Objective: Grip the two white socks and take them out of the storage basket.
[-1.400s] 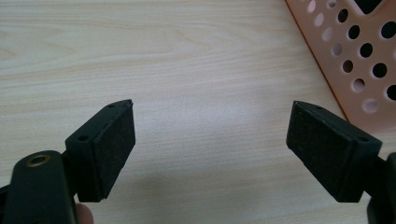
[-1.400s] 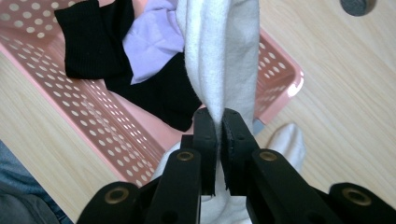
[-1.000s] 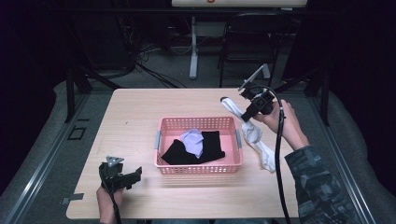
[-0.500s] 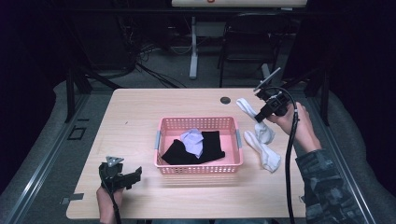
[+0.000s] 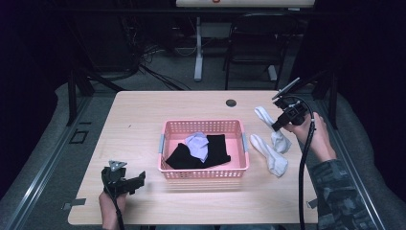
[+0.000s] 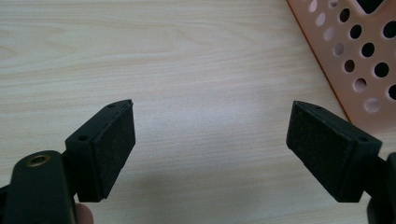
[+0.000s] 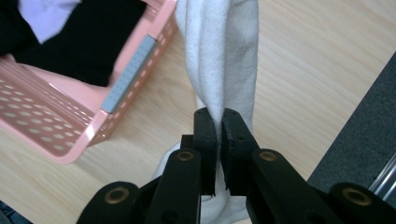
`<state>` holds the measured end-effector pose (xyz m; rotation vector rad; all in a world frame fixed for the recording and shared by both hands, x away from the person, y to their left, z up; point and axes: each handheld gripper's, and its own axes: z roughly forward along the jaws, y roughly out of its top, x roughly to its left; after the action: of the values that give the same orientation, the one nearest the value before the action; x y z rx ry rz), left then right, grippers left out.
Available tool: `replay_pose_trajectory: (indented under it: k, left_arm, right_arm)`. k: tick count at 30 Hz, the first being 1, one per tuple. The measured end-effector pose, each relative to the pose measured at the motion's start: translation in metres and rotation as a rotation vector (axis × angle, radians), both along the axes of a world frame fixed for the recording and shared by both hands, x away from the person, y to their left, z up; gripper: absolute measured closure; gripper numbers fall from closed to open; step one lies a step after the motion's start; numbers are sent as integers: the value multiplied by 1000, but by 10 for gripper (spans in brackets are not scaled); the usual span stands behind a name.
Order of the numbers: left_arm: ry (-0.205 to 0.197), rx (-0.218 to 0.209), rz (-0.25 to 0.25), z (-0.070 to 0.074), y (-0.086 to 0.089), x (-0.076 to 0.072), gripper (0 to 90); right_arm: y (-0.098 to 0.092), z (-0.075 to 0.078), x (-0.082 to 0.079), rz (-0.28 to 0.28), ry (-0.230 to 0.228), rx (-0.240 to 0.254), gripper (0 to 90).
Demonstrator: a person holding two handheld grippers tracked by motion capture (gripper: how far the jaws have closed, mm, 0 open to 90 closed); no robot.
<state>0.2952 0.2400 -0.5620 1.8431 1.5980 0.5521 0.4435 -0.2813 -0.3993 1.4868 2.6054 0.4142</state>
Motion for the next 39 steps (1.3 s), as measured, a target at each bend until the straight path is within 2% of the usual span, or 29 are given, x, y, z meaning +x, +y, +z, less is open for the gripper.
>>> replay_pose_trajectory:
  k: [3, 4, 6, 7, 12, 15, 18, 19, 21, 29, 32, 36, 38, 39]
  left_arm:
    - [0, 0, 2, 0, 0, 0, 156]
    - [-1, 0, 2, 0, 0, 0, 156]
    - [0, 0, 3, 0, 0, 0, 156]
    - [0, 0, 3, 0, 0, 0, 156]
    - [1, 0, 2, 0, 0, 0, 156]
    - [0, 2, 3, 0, 0, 0, 156]
    - [0, 2, 1, 0, 0, 0, 156]
    - [0, 2, 1, 0, 0, 0, 156]
    - [1, 3, 2, 0, 0, 0, 156]
    - [2, 3, 0, 0, 0, 0, 156]
    - [3, 4, 0, 0, 0, 0, 156]
    - [4, 4, -1, 0, 0, 0, 156]
    - [2, 2, 0, 0, 0, 0, 156]
    - [2, 2, 0, 0, 0, 0, 156]
  right_arm:
    - [-3, -6, 1, -8, 7, 3, 858]
    - [-5, -13, 2, -10, 21, -3, 858]
    - [-5, -22, 2, -35, 12, 10, 858]
    - [-5, -22, 2, -35, 12, 10, 858]
    - [-8, -43, 4, -47, 40, 1, 858]
    - [-8, -51, 4, -51, 43, 14, 857]
    - [-5, -67, 4, -57, 68, 12, 857]
    - [-5, -67, 4, -57, 68, 12, 857]
    - [-5, -79, 6, -62, 78, -6, 856]
    - [-6, -109, 11, -86, 110, 9, 825]
    - [-6, -115, 12, -85, 109, 9, 809]
    - [-5, -114, 12, -79, 108, 6, 781]
    - [-6, -110, 10, -89, 88, 15, 714]
    - [-6, -110, 10, -89, 88, 15, 714]
